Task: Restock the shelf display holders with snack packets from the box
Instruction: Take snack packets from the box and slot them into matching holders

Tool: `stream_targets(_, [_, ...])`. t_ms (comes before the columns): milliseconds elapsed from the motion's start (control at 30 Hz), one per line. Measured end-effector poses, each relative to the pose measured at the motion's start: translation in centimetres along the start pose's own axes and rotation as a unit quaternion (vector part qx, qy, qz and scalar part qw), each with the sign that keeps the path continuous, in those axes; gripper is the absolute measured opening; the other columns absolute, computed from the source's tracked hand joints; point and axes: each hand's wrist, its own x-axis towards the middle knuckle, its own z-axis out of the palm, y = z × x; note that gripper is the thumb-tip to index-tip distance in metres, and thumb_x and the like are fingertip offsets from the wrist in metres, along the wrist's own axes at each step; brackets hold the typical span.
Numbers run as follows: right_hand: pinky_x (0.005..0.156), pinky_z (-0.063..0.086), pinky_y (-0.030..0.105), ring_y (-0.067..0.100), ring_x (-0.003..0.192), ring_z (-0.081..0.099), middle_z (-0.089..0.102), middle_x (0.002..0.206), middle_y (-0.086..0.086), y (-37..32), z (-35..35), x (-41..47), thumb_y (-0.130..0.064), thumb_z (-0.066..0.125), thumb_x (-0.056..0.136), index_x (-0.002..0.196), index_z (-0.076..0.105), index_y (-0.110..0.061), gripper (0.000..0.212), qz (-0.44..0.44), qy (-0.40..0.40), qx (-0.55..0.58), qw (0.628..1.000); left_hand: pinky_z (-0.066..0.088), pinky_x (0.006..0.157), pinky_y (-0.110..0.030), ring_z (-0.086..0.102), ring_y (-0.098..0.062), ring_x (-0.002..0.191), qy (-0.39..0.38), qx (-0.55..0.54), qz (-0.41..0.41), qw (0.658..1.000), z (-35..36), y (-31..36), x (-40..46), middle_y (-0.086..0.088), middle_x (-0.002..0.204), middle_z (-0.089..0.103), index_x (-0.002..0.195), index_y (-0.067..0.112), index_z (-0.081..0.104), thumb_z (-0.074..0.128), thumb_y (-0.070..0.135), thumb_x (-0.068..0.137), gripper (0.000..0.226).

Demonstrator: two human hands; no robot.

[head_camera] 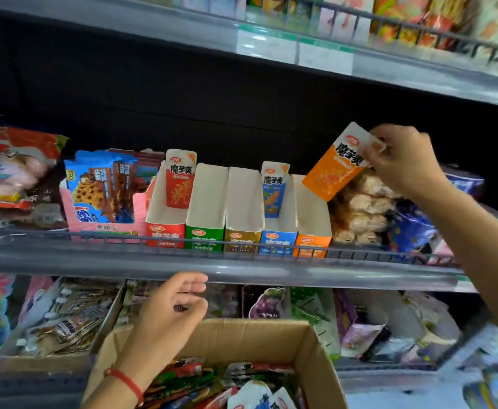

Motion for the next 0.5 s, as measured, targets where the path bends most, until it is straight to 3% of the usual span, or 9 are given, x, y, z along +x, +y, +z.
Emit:
stream_targets(133, [0.076, 0.047, 0.037, 0.039, 0.100, 0.067, 0.074, 0.107, 0.016, 2.0, 3.9, 1.8, -0.030, 0.065, 0.096, 0.115, 0.073, -0.014, 0.025, 0.034, -0.027, -0.044, 0.998, 0.058, 0.084, -0.030, 0.067, 0.006, 0.092, -0.013, 0.018, -0.006, 1.000, 0.7, -0.1, 0.6, 0.016, 0.106, 0.071, 0.108, 0.039, 0.067, 0.071, 0.012, 0.090, 0.033])
stream_targets(233, [0.087, 0.054, 0.043, 0.035, 0.108, 0.065, 0.073, 0.115, 0.012, 1.7, 6.6, 2.8, -0.034, 0.068, 0.094, 0.118, 0.072, -0.023, 0.026, 0.056, -0.066, -0.060, 0.994, 0.055, 0.079, -0.024, 0.067, 0.006, 0.093, -0.021, 0.030, -0.008, 0.999, 1.1, -0.4, 1.1, 0.017, 0.105, 0.072, 0.108, 0.040, 0.067, 0.071, 0.013, 0.090, 0.033])
stream_targets(333, [0.088, 0.054, 0.042, 0.030, 0.110, 0.064, 0.070, 0.116, 0.006, 0.6, 9.2, 3.5, -0.033, 0.073, 0.093, 0.115, 0.072, -0.025, 0.024, 0.064, -0.116, -0.099, 0.986, 0.052, 0.076, -0.019, 0.066, 0.008, 0.093, -0.027, 0.031, -0.011, 0.999, 1.2, -0.7, 1.7, 0.017, 0.104, 0.071, 0.109, 0.040, 0.066, 0.070, 0.014, 0.091, 0.032])
stream_targets(500, [0.090, 0.057, 0.044, 0.024, 0.108, 0.066, 0.069, 0.118, 0.000, -0.1, 12.2, 4.8, -0.036, 0.075, 0.090, 0.115, 0.070, -0.028, 0.026, 0.019, -0.157, -0.181, 0.971, 0.056, 0.082, -0.028, 0.067, 0.005, 0.092, -0.037, 0.036, -0.031, 0.998, 1.1, -1.3, 2.3, 0.023, 0.099, 0.071, 0.108, 0.041, 0.065, 0.072, 0.013, 0.089, 0.034])
